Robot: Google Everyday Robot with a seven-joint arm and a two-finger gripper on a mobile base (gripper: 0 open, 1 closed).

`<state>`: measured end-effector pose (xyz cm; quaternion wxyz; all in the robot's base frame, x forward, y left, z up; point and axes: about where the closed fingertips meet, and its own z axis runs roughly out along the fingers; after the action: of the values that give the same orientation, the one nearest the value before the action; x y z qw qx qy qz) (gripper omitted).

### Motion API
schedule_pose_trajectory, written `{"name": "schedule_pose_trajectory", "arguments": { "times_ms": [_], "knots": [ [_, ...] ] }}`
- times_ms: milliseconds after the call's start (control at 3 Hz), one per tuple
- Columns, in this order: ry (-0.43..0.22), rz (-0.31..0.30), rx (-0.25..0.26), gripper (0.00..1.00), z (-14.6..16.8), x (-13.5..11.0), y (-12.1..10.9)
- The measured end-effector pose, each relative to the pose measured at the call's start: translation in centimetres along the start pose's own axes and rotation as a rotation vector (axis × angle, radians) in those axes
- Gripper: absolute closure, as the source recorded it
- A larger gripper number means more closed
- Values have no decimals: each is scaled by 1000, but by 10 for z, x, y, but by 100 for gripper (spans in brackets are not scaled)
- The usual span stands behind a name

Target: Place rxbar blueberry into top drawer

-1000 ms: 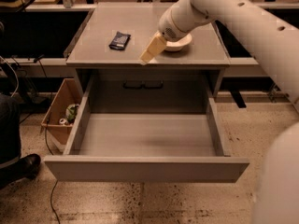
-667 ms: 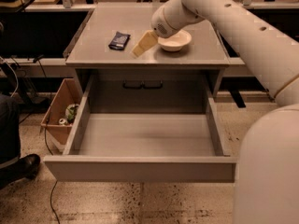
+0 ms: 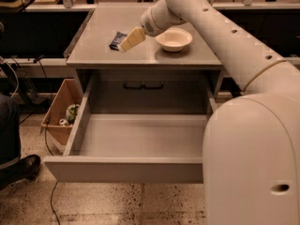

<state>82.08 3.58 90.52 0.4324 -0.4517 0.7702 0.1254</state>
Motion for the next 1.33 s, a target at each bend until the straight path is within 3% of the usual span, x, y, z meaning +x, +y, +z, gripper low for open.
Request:
{"name": "schedule_pose_trajectory", "arguments": {
  "times_ms": [667, 1333],
  "knots": [
    [26, 109, 12, 0, 55, -1, -10],
    [68, 194, 54, 0, 98, 9, -28]
  ]
}}
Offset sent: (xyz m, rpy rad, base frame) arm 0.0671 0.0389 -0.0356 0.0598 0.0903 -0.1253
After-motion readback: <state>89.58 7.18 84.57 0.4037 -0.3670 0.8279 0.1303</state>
